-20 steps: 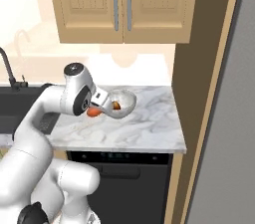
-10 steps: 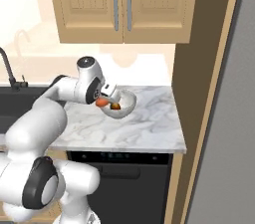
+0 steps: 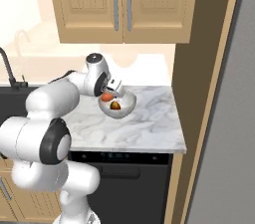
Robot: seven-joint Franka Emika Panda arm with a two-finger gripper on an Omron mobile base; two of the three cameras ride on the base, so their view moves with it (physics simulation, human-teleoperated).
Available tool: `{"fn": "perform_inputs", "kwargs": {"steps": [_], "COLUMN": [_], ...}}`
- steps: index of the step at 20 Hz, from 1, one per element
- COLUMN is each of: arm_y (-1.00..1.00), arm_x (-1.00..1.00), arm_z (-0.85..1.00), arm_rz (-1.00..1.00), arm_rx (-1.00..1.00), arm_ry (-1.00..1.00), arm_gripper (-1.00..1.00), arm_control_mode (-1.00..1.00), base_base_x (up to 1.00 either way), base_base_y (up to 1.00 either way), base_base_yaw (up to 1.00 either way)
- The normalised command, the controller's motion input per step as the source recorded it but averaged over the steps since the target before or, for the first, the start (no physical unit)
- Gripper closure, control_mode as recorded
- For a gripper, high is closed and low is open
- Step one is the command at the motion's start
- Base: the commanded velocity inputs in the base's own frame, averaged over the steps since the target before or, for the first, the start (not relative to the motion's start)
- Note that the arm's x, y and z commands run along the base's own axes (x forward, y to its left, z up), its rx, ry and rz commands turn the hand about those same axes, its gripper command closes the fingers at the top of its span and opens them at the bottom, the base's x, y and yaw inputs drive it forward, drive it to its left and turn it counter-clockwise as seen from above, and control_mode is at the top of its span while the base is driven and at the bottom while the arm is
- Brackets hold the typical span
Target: Take the mango, mushroom, and squash from the freezer and place them in the bowl on the counter.
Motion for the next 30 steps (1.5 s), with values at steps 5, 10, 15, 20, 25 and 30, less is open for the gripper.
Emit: {"fn": "perform_inputs", "kwargs": {"steps": [5,10,15,20,25,30], "arm_y": [-0.07,-0.14,-0.05,0.00,0.00,0.00], "arm_x": [0.43,0.10,0.05,0.14,0.08,0.01], "arm_z": [-0.23,-0.34,-0.27,-0.20,-0.22,-0.25], "arm_rz": [0.00,-0.02,0.00,0.00,0.00,0.00], "arm_rx": [0.00,0.00,0.00,0.00,0.00,0.00], "arm_ry": [0.03,0.01,0.00,0.00,0.00,0.00], "arm_gripper": [1.00,1.00,1.00,1.00,1.00,1.00], "arm_control_mode": [-1.00,-1.00,-1.00,-1.00,-1.00,-1.00], "base_base_x": [0.00,0.00,0.00,0.00,0.00,0.00], "base_base_y": [0.00,0.00,0.00,0.00,0.00,0.00], "base_base_yaw": [0.00,0.00,0.00,0.00,0.00,0.00]}}
